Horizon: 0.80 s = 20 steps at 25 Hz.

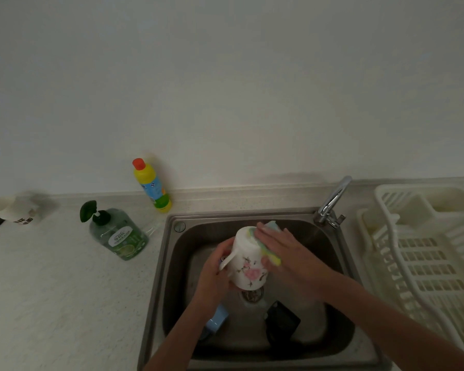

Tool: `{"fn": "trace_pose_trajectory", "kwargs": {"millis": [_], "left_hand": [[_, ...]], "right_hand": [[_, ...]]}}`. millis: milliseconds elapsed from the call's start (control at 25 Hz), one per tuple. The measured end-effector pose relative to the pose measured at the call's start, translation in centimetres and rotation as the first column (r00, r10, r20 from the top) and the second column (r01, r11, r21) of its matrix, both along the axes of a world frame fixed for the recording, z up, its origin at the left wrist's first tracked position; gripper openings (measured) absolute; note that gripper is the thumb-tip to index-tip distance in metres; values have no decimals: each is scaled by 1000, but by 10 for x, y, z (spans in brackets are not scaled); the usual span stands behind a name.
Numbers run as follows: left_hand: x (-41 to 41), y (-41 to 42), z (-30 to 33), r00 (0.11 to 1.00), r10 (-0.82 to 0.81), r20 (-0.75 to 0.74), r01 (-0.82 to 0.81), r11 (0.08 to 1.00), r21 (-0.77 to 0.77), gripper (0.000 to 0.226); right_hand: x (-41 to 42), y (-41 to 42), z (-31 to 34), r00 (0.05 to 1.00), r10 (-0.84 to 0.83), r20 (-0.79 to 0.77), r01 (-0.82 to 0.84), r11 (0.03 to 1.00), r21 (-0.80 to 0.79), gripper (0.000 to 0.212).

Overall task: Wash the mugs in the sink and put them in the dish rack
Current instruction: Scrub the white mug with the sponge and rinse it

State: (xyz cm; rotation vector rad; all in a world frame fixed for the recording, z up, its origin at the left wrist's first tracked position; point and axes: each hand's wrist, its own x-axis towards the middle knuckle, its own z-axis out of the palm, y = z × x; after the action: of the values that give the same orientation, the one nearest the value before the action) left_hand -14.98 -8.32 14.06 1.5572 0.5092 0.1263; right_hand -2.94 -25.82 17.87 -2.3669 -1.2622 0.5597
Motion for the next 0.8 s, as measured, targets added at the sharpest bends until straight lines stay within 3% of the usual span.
{"fn": "trace_pose_trajectory", "kwargs": {"millis": [80, 160, 280, 320, 440, 560, 640, 720, 800], "left_hand": [[0, -5, -4, 1000, -26, -13, 26, 999, 26, 54], [2, -14, -4, 997, -73, -25, 75, 994, 83, 50], [3, -12, -3, 993, -108, -43, 112, 988, 109, 59], [2, -9, -3, 995, -94, -25, 96, 992, 84, 60], [-2, -6, -5, 998, -61, -10, 61, 997, 48, 54], [-3, -20, -11, 993, -92, -75, 99, 991, 94, 55], [1, -23, -13, 992, -119, -50, 125, 981, 148, 55], [1, -18, -13, 992, -122, -41, 125, 988, 90, 55], [-1, -14, -11, 994, -88, -65, 88, 996, -2, 56]], "right_hand": [[-19, 7, -7, 989, 88, 122, -92, 995, 26, 67], [-14, 22, -3, 987, 65, 146, -69, 997, 24, 66], [8, 13, 11, 991, -70, -117, 66, 997, -43, 58], [10, 2, 9, 986, -93, -137, 86, 995, -56, 58], [-13, -18, 7, 1000, 4, 5, -4, 1000, -1, 67], [-17, -4, 1, 995, 58, 83, -61, 997, 43, 62], [-1, 0, 4, 998, -27, -60, 29, 999, 25, 59], [7, -14, 3, 967, -128, -219, 130, 991, -2, 57], [-7, -31, 0, 964, -135, -231, 139, 990, -1, 57]]}}
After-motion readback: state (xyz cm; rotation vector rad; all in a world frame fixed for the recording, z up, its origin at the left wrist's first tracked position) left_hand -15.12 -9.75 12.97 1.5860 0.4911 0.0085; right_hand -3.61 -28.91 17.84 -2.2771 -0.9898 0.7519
